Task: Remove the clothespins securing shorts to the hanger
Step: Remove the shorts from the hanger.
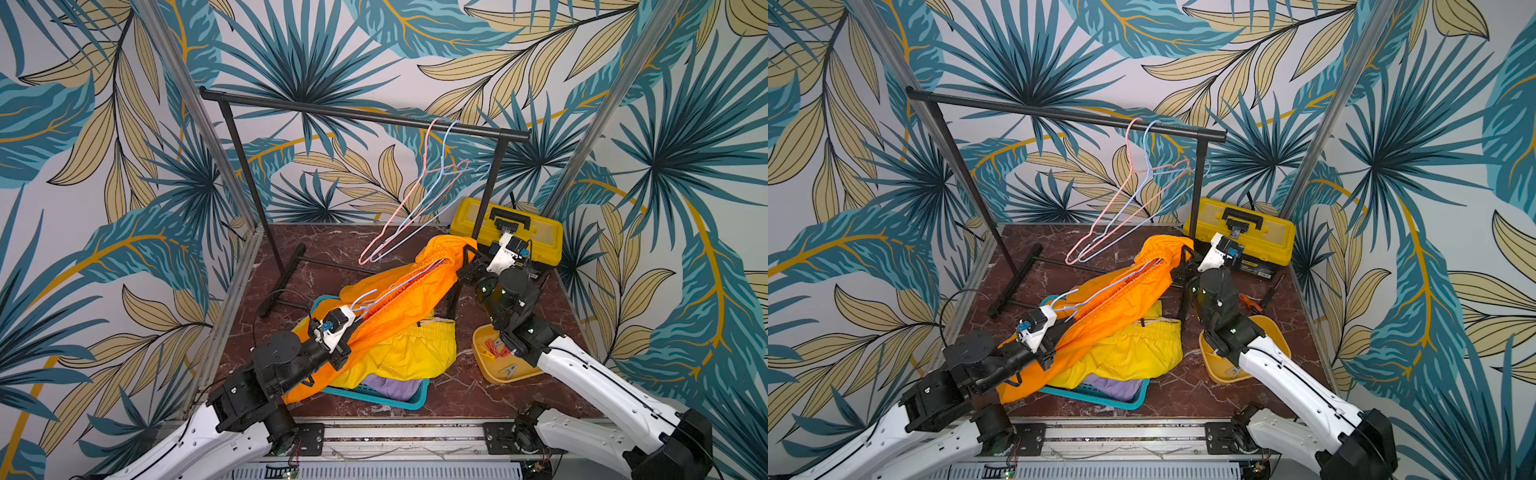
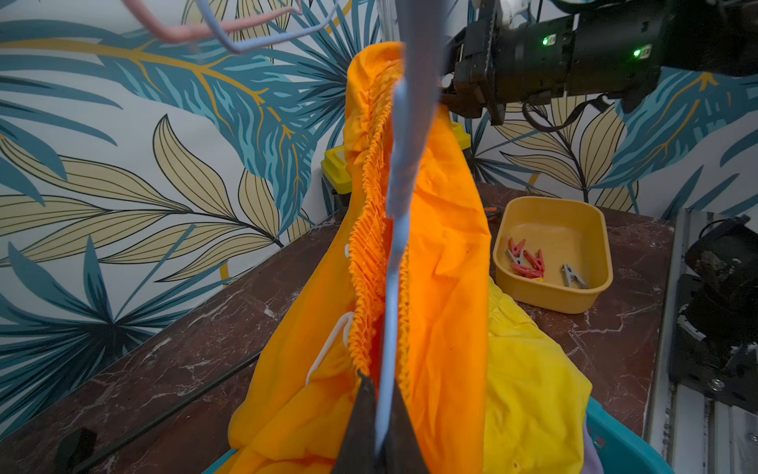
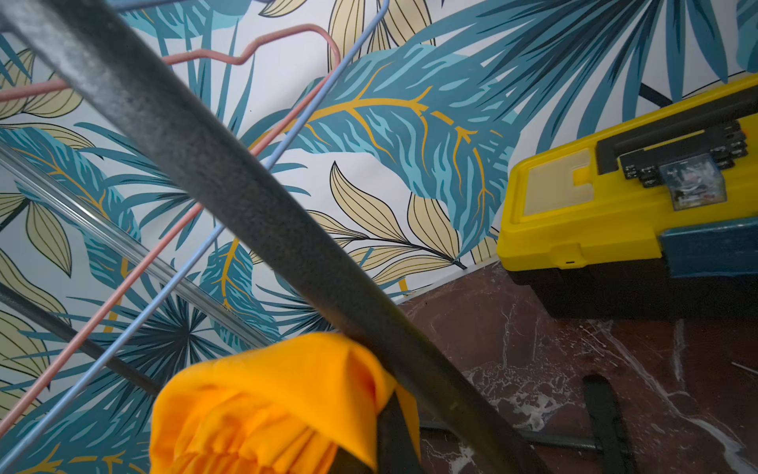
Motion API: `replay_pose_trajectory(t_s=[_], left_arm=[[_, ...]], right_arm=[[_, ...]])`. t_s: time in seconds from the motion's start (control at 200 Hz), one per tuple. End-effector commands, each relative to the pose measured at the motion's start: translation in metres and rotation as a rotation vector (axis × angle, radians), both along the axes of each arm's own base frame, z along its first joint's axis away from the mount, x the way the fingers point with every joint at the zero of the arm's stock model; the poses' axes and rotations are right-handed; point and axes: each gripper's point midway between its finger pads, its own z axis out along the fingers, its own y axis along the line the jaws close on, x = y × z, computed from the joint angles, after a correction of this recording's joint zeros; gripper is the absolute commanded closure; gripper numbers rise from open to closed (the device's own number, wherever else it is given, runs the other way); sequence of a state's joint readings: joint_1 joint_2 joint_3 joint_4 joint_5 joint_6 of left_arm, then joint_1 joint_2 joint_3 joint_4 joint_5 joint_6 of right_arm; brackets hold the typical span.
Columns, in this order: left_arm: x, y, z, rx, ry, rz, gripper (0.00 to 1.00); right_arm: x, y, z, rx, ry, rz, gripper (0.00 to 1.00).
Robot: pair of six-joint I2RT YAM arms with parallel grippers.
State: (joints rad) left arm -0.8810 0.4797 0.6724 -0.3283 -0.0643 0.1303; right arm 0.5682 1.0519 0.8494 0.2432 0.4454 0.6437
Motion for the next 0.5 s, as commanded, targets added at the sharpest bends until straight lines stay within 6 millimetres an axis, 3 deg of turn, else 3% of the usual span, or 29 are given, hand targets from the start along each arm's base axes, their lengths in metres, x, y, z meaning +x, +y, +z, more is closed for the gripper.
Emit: replay_pose_trajectory(t_s=[0.0, 0.105, 0.18, 0.325, 0.496], left_arm=[[-0.017, 0.001, 0.011, -0.023, -0.040, -0.066, 1.00], [-0.022, 0.006, 0.017, -0.048, -0.060, -0.068, 1.00], [-0.021, 0.011, 0.021, -0.061, -0.071, -0.046, 1.00], [-0.016, 0.026, 0.031, -0.089, -0.093, 0.031, 1.00], [-0.010, 0.044, 0.043, -0.133, -0.136, 0.123, 1.00]], right_arm=[[0.004, -0.050, 0.007, 0.015, -0.006, -0.215, 1.00], [0.004, -0.056, 0.004, 0.017, 0.006, -0.214, 1.00], [0.002, -0.048, 0.001, 0.019, 0.014, -0.165, 1.00], [-0.004, -0.021, -0.014, 0.052, 0.039, -0.020, 1.00], [-0.024, 0.028, -0.012, -0.006, 0.025, 0.156, 1.00]])
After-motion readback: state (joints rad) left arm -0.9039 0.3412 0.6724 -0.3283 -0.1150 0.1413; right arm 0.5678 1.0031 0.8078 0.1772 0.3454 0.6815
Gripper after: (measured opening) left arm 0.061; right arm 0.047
